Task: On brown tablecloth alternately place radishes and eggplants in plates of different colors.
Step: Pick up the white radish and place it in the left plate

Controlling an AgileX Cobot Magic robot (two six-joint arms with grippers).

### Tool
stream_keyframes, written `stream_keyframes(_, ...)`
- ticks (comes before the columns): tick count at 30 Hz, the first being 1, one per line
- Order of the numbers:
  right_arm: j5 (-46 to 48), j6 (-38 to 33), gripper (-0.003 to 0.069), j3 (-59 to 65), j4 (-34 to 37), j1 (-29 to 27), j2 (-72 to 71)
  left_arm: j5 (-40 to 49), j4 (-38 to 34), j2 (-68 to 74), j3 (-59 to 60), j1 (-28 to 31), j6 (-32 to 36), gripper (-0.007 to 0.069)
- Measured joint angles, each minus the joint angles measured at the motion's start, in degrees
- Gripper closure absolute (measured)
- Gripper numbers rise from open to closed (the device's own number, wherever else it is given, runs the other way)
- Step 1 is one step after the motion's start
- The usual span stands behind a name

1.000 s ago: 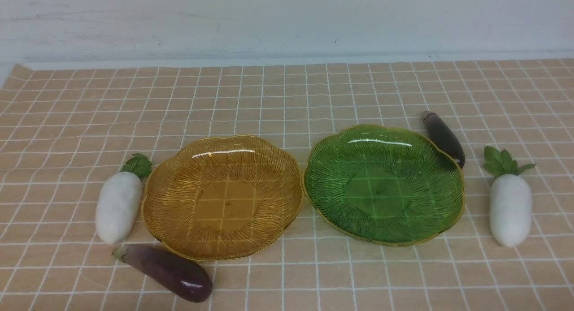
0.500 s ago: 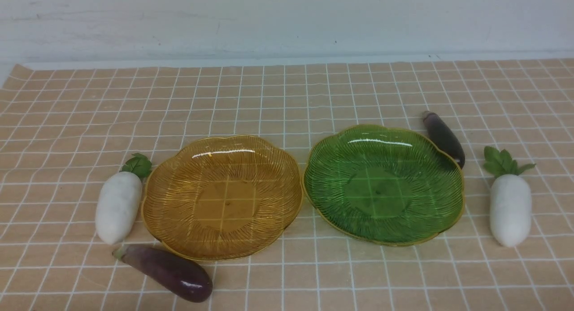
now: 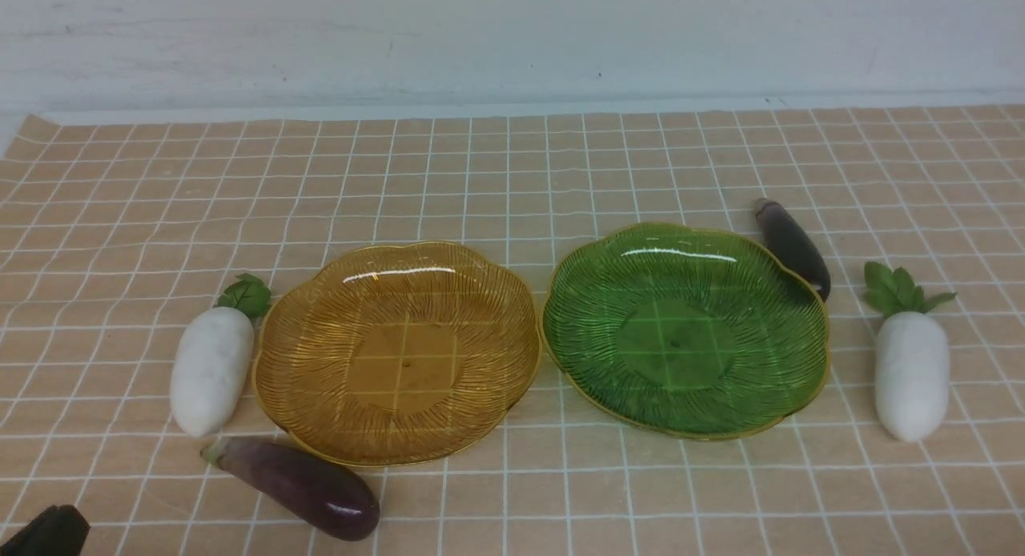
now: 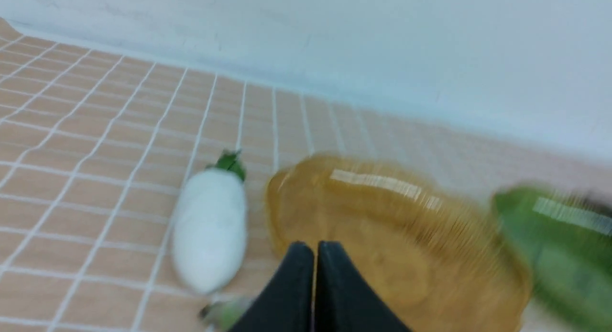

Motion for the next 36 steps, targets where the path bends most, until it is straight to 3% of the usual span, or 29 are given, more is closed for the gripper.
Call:
stream_keyframes(15, 0.02, 0.24, 0.0674, -0.02, 0.00, 0.00, 0.00, -16.30, -16.79, 0.00, -2.48, 0.00, -0.47, 0.0628)
stream_keyframes(19, -1.02, 0.97, 0.0674, 0.04, 2.05, 0.00, 0.00, -7.75, -15.90, 1.44, -10.96, 0.00, 2.77, 0.0627)
stream_keyframes(22, -4.52, 2.61, 0.0674, 0.14, 7.97, 0.00, 0.00, 3.16, -14.73, 8.29, -20.20, 0.00, 6.34, 0.0627)
stream_keyframes(26, -10.94, 7.47, 0.0674, 0.14, 22.23, 0.00, 0.00, 17.26, -10.81, 21.12, -29.54, 0.00, 7.46, 0.0627)
stream_keyframes(27, -12.43, 9.70, 0.0674, 0.14, 28.47, -0.01, 0.00, 22.33, -7.76, 26.42, -32.39, 0.00, 6.62, 0.0627)
stream_keyframes(28, -12.57, 9.98, 0.0674, 0.14, 29.36, -0.01, 0.00, 23.97, -7.25, 28.25, -33.30, 0.00, 6.42, 0.0627)
stream_keyframes(31, -14.01, 12.40, 0.0674, 0.14, 41.07, -0.01, 0.00, 35.78, 2.67, 42.95, -40.66, 0.00, 0.50, 0.0627)
stream_keyframes(36, -14.74, 7.75, 0.0674, 0.21, 43.91, -0.01, 0.00, 42.22, 14.94, 63.00, -52.20, 0.05, -5.61, 0.0627)
